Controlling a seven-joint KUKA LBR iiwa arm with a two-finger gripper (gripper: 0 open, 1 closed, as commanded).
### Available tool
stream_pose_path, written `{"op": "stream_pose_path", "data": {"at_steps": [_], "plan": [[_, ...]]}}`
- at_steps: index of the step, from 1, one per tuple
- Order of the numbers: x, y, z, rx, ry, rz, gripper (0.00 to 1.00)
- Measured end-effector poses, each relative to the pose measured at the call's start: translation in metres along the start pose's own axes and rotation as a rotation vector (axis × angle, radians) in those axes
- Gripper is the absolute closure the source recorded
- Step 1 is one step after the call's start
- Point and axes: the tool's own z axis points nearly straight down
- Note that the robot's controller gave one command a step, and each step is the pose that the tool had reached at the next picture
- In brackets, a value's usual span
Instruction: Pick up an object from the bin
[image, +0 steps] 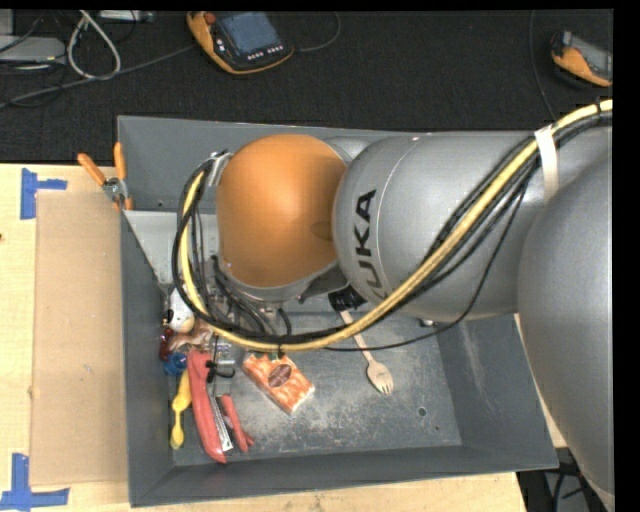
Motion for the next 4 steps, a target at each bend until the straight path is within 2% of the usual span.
{"op": "stream_pose_path", "data": {"at_steps": [1, 2, 3, 4], "plan": [[-0.002, -0.001, -0.005, -0.002, -0.008, 0.005, 0.0], [0.036, -0.063, 0.005, -0.002, -0.005, 0.064, 0.0], [0.051, -0.078, 0.068, -0.005, -0.012, 0.035, 0.0], [-0.026, -0.107, 0.032, -0.002, -0.009, -0.02, 0.0]]}}
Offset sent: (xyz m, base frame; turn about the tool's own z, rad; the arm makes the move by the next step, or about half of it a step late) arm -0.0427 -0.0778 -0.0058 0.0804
